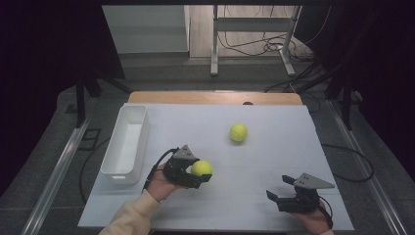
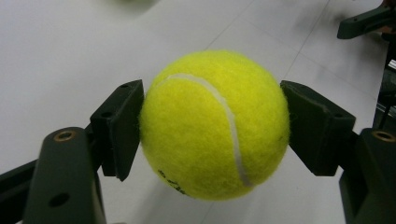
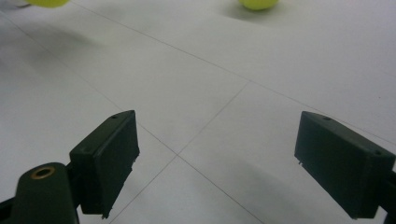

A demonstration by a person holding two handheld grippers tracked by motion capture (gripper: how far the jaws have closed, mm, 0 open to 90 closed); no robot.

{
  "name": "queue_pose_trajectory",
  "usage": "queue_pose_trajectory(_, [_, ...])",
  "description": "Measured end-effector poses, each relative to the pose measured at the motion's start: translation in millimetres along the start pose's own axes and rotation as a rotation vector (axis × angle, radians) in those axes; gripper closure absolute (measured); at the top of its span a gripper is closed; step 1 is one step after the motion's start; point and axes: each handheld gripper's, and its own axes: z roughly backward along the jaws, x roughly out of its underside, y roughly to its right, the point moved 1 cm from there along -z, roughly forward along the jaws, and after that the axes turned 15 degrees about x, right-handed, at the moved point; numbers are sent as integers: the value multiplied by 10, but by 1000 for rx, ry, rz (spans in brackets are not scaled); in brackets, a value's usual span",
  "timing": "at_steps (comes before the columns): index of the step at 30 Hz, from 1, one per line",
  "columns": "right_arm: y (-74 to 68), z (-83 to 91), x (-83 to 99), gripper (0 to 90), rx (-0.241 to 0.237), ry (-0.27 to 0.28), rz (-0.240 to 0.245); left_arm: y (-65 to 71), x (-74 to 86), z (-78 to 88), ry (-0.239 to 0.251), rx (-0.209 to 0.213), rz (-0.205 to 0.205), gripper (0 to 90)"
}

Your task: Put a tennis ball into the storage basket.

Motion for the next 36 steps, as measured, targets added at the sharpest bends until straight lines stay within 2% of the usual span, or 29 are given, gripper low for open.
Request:
queue_pose_trajectory(3, [-2, -1, 2, 141, 0, 1, 0, 2, -12, 25, 13, -11, 1, 265])
queue_pose_trajectory(12, [2, 1, 3, 141, 1, 2, 1, 15, -57, 88, 36, -11, -7, 264])
queue_pose_trajectory(23, [2, 4, 3, 141, 2, 0, 2, 3, -117, 175, 74, -26, 5, 264])
queue_pose_trajectory(36, [2, 7, 3, 142, 3, -5, 1, 7, -231, 292, 107, -44, -14, 264])
